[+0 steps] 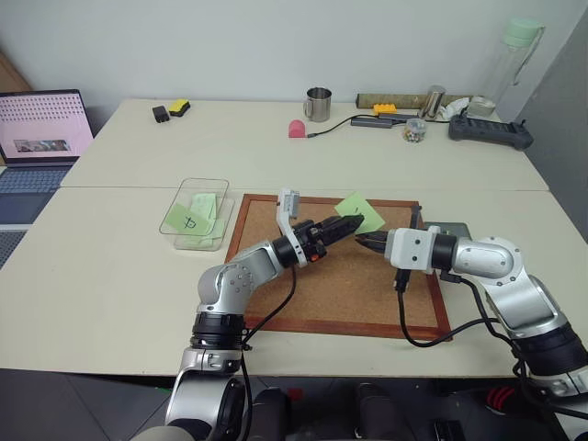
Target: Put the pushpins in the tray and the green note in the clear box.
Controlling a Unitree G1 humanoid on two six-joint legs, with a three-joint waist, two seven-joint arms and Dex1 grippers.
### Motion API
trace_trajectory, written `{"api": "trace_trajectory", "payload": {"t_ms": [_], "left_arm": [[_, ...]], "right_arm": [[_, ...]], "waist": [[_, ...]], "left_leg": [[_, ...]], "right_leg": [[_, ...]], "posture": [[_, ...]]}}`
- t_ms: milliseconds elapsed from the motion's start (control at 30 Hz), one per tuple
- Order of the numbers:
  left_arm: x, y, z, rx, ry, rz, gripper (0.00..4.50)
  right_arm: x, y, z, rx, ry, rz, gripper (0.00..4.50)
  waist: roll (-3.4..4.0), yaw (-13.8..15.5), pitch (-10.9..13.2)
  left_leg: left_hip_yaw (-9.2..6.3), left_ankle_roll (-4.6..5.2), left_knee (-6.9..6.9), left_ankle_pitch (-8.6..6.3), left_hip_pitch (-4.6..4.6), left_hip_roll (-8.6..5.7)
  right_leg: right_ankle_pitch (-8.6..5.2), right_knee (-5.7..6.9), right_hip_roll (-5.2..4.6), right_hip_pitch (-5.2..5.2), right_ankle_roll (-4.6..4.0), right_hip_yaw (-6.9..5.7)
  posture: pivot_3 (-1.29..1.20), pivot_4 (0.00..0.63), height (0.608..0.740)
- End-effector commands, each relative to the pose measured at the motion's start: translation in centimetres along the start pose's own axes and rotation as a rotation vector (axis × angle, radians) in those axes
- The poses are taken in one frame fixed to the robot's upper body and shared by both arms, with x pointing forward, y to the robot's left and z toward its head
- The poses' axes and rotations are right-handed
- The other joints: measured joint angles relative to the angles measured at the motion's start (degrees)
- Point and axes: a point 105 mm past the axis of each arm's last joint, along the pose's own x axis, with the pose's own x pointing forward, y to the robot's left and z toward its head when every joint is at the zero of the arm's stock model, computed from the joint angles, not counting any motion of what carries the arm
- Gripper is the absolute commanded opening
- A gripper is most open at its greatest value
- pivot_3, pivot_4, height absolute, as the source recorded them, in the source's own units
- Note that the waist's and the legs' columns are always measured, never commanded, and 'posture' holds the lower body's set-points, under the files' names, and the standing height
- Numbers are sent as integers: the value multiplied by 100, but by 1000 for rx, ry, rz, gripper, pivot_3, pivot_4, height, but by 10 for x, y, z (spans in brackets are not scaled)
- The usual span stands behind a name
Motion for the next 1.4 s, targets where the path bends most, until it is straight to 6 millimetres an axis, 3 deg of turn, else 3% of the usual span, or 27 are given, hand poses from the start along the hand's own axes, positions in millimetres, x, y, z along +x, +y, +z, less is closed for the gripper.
{"api": "trace_trajectory", "payload": {"t_ms": [33,433,867,1067,1167,1267,1400], "left_arm": [[5,-7,9,29,-32,-28,2132],[4,-6,4,45,-13,-29,43],[3,20,-9,106,32,108,43],[7,27,-11,121,34,140,43],[7,25,-8,138,19,135,43],[4,20,-2,165,5,115,43],[-1,14,1,201,12,99,43]], "right_arm": [[0,-10,18,-73,-51,-22,0],[1,-7,19,-86,-60,-17,0],[-7,-17,31,-101,-114,-71,0],[-22,-25,32,21,-114,-143,0],[-36,-34,14,162,-37,-235,0],[-62,-45,-26,342,130,-386,0],[-92,-32,-72,530,322,-499,0]], "waist": [[0,0,0],[-1,0,0],[0,0,0],[-2,24,1],[-2,53,1],[-2,74,1],[-2,92,1]], "left_leg": [[0,0,0,0,0,0],[0,0,0,0,0,0],[0,2,0,-1,0,0],[-2,10,0,-6,-1,-1],[-4,13,-1,-8,-2,-1],[-2,14,0,-8,-2,-1],[-3,15,-1,-9,-4,-2]], "right_leg": [[0,0,0,0,0,0],[0,-1,0,0,0,0],[0,-1,0,0,0,0],[0,-3,-2,2,0,-1],[0,-3,-2,2,0,-2],[0,-3,-2,1,0,0],[1,-5,-3,1,0,-1]], "posture": [[0,150,740],[0,150,740],[0,150,740],[0,150,740],[0,150,740],[0,150,740],[0,150,740]]}}
